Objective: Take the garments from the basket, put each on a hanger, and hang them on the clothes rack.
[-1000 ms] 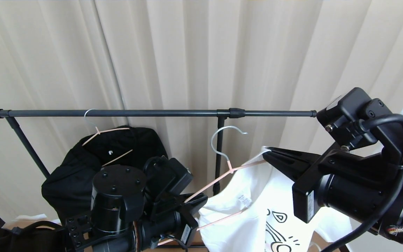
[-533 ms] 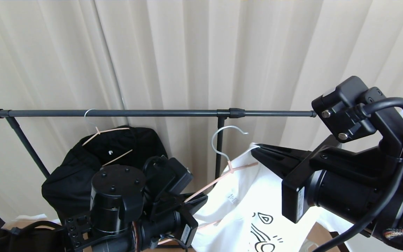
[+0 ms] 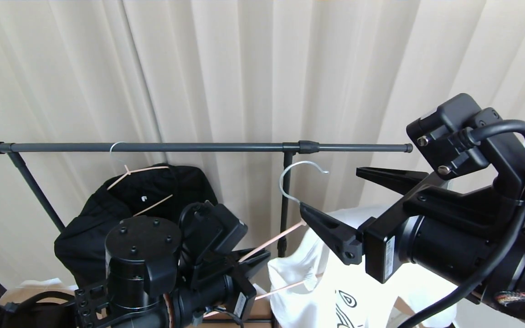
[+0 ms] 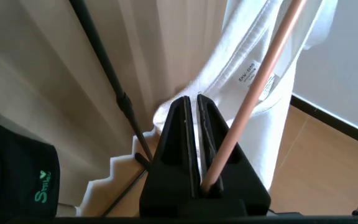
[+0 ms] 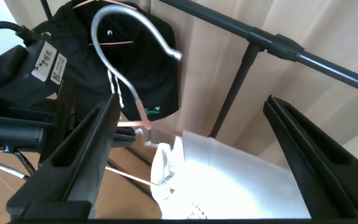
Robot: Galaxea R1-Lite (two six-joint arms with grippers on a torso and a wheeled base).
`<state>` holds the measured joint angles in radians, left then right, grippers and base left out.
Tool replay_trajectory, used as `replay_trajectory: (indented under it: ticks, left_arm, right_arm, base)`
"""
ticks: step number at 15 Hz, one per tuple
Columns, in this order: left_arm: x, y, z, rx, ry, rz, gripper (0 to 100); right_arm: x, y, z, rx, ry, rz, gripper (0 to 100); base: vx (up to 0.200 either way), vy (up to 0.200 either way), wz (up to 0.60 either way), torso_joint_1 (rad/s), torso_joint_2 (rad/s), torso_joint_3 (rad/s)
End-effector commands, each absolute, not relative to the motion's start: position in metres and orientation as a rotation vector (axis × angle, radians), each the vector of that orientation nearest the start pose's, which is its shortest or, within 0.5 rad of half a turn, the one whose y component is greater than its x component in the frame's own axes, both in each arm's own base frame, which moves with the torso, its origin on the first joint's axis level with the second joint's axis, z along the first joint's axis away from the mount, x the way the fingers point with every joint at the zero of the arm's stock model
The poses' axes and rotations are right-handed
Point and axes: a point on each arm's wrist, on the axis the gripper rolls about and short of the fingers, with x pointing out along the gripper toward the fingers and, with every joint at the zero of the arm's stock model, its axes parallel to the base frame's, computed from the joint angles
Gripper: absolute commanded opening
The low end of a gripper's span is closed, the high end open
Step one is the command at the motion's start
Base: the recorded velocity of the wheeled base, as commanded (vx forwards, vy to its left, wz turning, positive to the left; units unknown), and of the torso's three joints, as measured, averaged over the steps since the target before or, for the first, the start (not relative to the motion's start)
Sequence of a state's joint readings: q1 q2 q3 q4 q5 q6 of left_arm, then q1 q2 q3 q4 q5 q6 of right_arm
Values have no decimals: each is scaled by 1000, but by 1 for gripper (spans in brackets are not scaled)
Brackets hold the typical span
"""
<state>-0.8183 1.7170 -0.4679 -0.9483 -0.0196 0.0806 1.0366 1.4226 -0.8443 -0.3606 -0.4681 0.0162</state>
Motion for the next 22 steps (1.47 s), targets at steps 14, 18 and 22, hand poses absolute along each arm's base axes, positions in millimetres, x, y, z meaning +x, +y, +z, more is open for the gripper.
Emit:
replay_trajectory:
  ticks: [14,18,22]
  left_arm:
    - [181,-157,129,237,222,-867,0]
    - [182,-157,130,312,172,-937,0]
    - [180,-158,129,350,153,-971,0]
  right_arm:
    - [136,95,319,-615,257,739,100]
    - [143,100,315,-716,424,881,100]
    - [144,113,292,-711,493,1021,100]
  base:
    - [0,0,0,0,0,0]
    - [0,0,0,0,0,0]
    - [0,0,0,0,0,0]
